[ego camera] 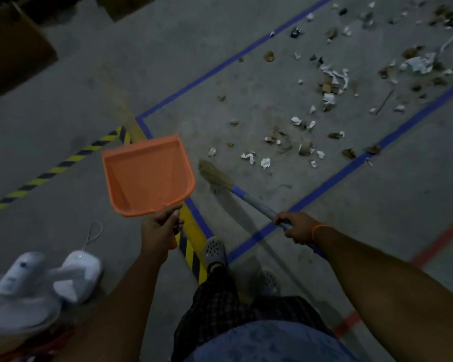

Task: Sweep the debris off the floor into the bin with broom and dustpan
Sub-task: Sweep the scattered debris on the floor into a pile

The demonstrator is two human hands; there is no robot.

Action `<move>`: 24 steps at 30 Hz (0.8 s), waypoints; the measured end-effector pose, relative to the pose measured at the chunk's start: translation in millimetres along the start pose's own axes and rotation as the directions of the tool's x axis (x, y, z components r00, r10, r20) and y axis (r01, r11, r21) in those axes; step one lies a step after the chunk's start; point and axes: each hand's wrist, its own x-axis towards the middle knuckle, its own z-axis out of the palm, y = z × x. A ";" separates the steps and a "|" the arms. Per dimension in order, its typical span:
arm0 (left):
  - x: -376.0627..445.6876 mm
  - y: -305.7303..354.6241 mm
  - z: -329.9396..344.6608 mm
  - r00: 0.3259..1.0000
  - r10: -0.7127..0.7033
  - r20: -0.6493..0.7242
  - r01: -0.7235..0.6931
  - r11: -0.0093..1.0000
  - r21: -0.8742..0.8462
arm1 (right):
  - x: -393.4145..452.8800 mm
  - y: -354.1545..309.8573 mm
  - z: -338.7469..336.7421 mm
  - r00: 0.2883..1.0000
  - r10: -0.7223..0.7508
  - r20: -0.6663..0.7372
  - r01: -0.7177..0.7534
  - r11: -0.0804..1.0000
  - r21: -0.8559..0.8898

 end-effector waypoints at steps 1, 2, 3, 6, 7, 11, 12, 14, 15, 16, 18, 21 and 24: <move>-10.3 -1.6 3.2 1.000 -0.001 -0.012 0.001 1.000 -0.005 | -1.9 2.9 5.0 1.000 0.000 0.031 0.001 0.999 -0.035; -18.9 -2.4 5.9 1.000 0.006 -0.016 -0.006 1.000 -0.013 | -2.7 5.8 9.6 0.998 -0.003 0.065 0.008 0.997 -0.071; -25.9 -3.1 8.2 1.000 0.012 -0.016 -0.012 1.000 -0.013 | -2.8 8.7 13.5 0.995 -0.005 0.098 0.015 0.994 -0.109; -39.4 -10.2 10.8 1.000 0.022 -0.020 -0.022 1.000 -0.002 | -2.1 14.2 25.7 0.987 0.004 0.158 0.027 0.982 -0.189; -42.3 -12.5 10.9 1.000 0.020 -0.024 -0.020 1.000 -0.002 | -1.7 15.6 29.7 0.986 0.008 0.164 0.025 0.980 -0.198; -51.1 -16.9 13.7 0.999 0.018 -0.035 -0.019 1.000 -0.022 | -2.1 20.9 36.0 0.990 0.057 0.132 -0.027 0.976 -0.214; -53.5 -16.2 14.1 0.999 0.019 -0.030 -0.020 0.999 -0.029 | -1.7 23.2 34.5 0.991 0.069 0.116 -0.042 0.974 -0.221; -56.4 -15.4 14.1 1.000 0.017 -0.023 -0.017 0.999 -0.031 | -0.9 29.0 27.8 0.993 0.094 0.064 -0.078 0.972 -0.222; -57.9 -15.0 13.5 1.000 0.018 -0.024 -0.019 0.999 -0.032 | -0.7 31.9 22.9 0.994 0.102 0.027 -0.094 0.972 -0.217; -58.9 -14.9 12.9 0.999 0.021 -0.026 -0.022 0.999 -0.037 | -0.9 34.7 17.3 0.994 0.108 -0.018 -0.109 0.973 -0.204; -60.4 -13.9 12.5 0.999 0.022 -0.031 -0.024 0.998 -0.055 | -2.0 40.8 6.7 0.988 0.114 -0.104 -0.130 0.979 -0.159; -65.0 -9.6 14.6 0.999 0.027 -0.035 -0.030 0.996 -0.088 | -5.7 50.1 -2.3 0.975 0.097 -0.201 -0.121 0.986 -0.112; -70.5 -5.9 15.4 0.998 0.038 -0.049 -0.042 0.995 -0.090 | -11.1 53.3 -1.3 0.966 0.066 -0.250 -0.088 0.993 -0.078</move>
